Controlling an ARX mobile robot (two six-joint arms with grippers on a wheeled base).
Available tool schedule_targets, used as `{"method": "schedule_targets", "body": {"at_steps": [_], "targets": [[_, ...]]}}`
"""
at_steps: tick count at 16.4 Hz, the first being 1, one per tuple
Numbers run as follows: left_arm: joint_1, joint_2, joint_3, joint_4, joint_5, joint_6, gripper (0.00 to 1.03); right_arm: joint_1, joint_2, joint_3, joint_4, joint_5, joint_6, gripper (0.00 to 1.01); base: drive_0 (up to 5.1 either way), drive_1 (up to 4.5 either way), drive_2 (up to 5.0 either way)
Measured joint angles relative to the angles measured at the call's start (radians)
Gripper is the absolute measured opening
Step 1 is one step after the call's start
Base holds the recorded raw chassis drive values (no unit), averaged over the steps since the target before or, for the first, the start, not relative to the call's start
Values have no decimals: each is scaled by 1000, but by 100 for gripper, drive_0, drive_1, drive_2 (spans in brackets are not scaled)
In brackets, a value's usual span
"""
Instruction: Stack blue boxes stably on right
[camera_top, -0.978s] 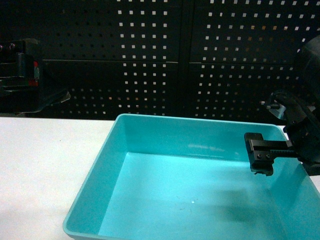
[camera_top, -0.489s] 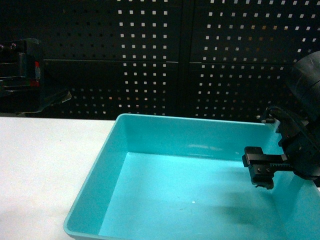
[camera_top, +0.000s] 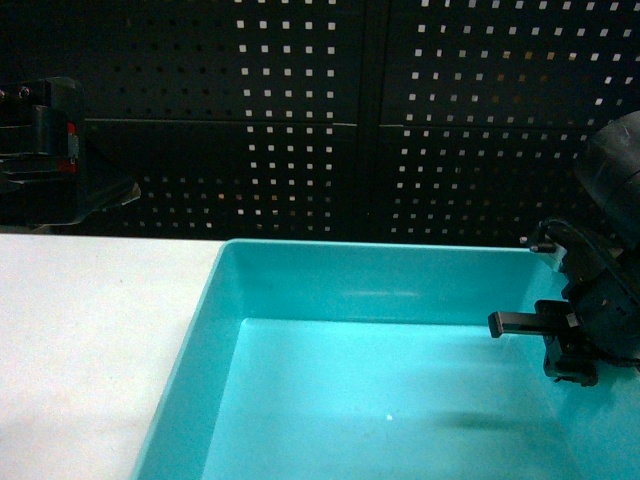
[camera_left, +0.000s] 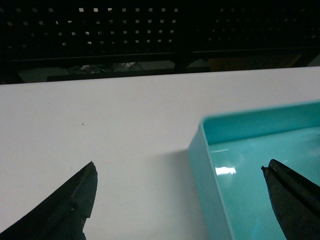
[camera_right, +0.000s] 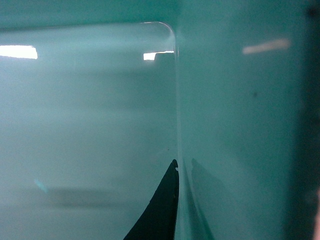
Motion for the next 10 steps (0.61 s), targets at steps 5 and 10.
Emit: {"method": "schedule_targets", "body": {"at_steps": [5,10], "targets": [[0,0,0,0,0,0,98,1,-3,-6,-2,0,-24,9,0,0,0],[0,0,0,0,0,0,98,15,-3,14,-60,4,47,9,0,0,0]]}}
